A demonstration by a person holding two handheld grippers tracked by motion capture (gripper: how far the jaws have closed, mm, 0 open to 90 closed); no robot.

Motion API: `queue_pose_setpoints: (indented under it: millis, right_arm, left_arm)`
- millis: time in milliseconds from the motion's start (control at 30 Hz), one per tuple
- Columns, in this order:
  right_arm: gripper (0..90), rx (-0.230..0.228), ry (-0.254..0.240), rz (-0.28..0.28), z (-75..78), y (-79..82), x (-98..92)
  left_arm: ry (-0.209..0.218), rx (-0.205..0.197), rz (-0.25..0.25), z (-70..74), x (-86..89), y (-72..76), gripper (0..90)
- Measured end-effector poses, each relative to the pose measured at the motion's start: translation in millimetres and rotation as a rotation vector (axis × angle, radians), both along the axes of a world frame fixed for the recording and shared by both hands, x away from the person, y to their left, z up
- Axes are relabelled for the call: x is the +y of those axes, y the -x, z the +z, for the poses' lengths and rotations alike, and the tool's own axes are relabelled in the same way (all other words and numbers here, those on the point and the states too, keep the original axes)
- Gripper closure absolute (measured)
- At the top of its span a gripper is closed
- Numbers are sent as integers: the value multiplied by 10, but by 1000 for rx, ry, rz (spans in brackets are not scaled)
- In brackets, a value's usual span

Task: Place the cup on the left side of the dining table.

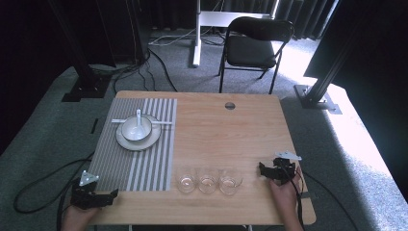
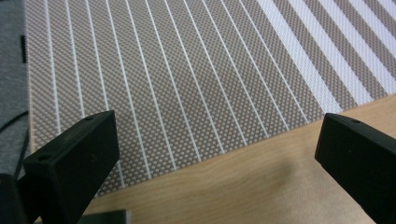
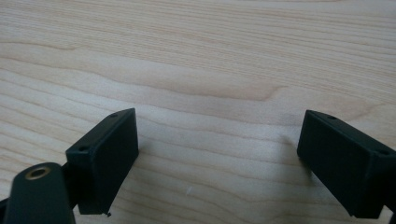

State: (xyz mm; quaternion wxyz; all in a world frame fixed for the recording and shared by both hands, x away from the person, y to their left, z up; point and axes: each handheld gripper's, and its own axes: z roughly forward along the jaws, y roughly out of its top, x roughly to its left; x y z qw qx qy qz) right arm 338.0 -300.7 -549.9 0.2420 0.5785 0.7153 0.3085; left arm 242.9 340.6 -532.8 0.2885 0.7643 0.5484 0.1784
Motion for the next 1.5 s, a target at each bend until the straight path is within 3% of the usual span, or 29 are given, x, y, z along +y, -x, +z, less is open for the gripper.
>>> queue_pose_setpoints:
  millis: [167, 433, 733, 1500]
  right_arm:
    - [120, 0, 0, 0, 0, 0, 0]
    - [120, 0, 0, 0, 0, 0, 0]
    - [120, 0, 0, 0, 0, 0, 0]
    - [119, 0, 0, 0, 0, 0, 0]
  left_arm:
    - [23, -21, -30, 40, -12, 2, 2]
    - [15, -9, -88, 51, -98, -7, 2]
    - [2, -35, -148, 106, -197, 14, 3]
    - [20, -45, -248, 152, -456, -33, 3]
